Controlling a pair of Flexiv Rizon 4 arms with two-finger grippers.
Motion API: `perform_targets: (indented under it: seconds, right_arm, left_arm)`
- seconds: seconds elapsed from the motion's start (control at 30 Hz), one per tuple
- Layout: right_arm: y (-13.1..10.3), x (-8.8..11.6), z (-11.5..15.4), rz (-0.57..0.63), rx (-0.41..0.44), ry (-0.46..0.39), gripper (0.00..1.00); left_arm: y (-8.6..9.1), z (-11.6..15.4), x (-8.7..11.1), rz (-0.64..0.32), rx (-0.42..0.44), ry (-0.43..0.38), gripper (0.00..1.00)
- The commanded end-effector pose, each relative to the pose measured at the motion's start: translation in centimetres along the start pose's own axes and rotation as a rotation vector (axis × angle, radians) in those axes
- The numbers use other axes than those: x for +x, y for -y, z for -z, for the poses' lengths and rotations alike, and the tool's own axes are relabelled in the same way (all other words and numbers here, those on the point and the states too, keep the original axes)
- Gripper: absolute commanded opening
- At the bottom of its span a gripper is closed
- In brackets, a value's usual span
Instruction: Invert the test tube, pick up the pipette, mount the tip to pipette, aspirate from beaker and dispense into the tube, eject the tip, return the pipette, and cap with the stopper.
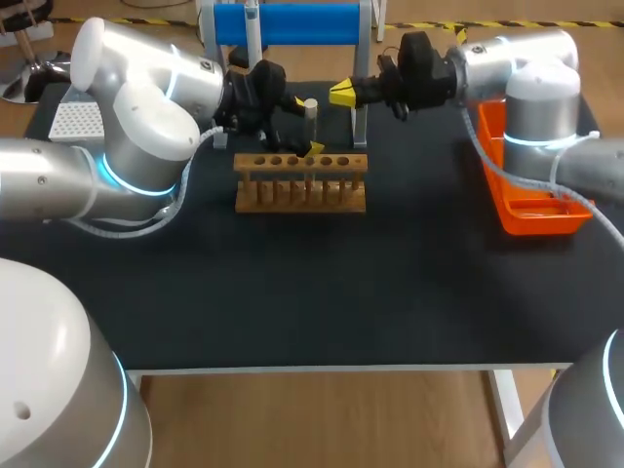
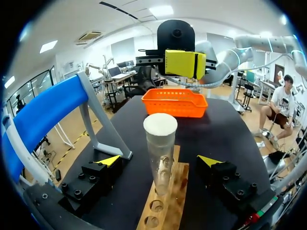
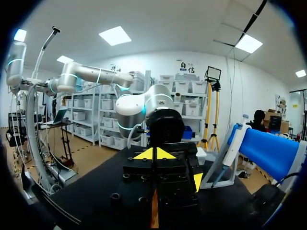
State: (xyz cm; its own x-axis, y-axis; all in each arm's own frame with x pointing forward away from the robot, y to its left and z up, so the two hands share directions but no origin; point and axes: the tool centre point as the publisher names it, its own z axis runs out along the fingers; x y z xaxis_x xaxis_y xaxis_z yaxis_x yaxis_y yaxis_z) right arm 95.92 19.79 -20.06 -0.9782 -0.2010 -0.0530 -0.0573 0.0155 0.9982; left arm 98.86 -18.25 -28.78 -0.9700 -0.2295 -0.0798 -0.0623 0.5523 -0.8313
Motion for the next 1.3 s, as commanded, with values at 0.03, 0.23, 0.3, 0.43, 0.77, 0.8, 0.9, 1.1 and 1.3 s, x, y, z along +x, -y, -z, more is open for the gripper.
perform_targets:
  seconds: [0.03,0.23,0.3,0.43,0.77,0.8,0.9,1.1,1.3]
  right_arm:
    - [-0.1,-0.8,-0.8,-0.003,0.012,-0.017,0.00]
    - [-0.2,-1.7,-1.8,-0.025,0.004,-0.026,0.00]
    - [-0.2,-2.0,-2.0,-0.058,-0.014,-0.029,0.00]
    - [0.0,-2.2,-2.3,-0.095,-0.024,-0.020,0.00]
    - [0.7,-1.7,-2.4,-0.117,-0.029,-0.028,0.00]
    - [0.8,-1.7,-2.3,-0.119,-0.029,-0.028,0.00]
    - [1.2,-1.6,-2.3,-0.124,-0.020,-0.027,0.00]
    - [1.8,-1.5,-2.3,-0.127,0.009,-0.029,0.00]
    - [2.5,-1.5,-2.2,-0.135,0.018,-0.024,0.00]
  left_arm:
    - [0.1,0.2,0.0,0.000,-0.003,-0.004,1.00]
    - [0.1,0.2,0.0,0.000,-0.003,-0.004,1.00]
    - [0.1,0.2,0.0,0.000,-0.003,-0.004,1.00]
    - [0.1,0.2,0.0,0.000,-0.003,-0.004,1.00]
    - [0.1,0.2,0.0,0.000,-0.003,-0.004,1.00]
    - [0.1,0.2,0.0,0.000,-0.003,-0.004,1.00]
    - [0.1,0.2,0.0,0.000,-0.003,-0.004,1.00]
    - [0.1,0.2,0.0,0.000,-0.003,-0.004,1.00]
    - [0.1,0.2,0.0,0.000,-0.003,-0.004,1.00]
